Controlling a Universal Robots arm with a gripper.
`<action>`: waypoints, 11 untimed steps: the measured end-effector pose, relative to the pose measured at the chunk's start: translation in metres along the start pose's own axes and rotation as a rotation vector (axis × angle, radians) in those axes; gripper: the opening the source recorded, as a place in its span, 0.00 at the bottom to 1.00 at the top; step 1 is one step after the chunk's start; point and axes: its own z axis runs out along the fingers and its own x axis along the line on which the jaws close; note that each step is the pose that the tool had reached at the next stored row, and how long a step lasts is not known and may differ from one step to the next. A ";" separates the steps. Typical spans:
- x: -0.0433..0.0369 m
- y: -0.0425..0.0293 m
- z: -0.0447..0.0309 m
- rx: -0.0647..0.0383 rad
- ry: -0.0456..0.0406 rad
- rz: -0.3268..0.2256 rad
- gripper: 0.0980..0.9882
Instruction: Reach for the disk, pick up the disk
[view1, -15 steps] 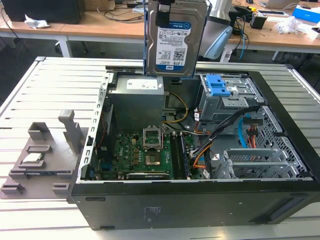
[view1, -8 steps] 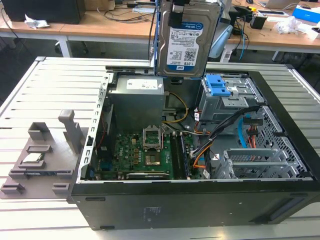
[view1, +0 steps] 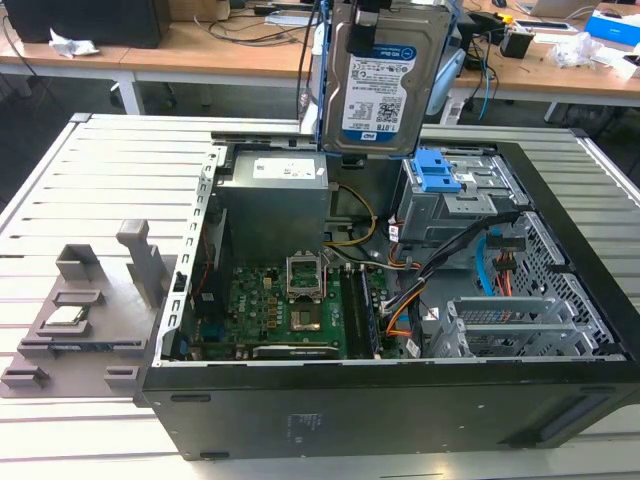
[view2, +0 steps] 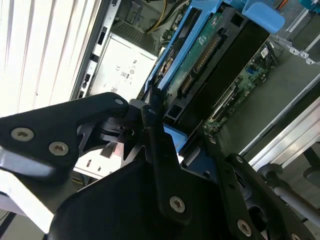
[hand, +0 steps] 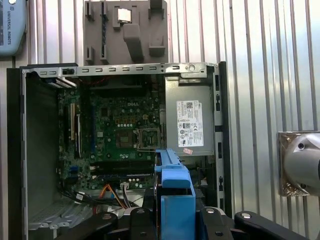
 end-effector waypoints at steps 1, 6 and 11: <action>0.0002 -0.0001 0.0001 0.000 -0.0002 0.000 0.30; 0.0057 -0.0003 0.0000 0.000 0.0001 0.000 0.30; 0.0127 -0.0006 0.0000 0.000 0.0000 0.000 0.30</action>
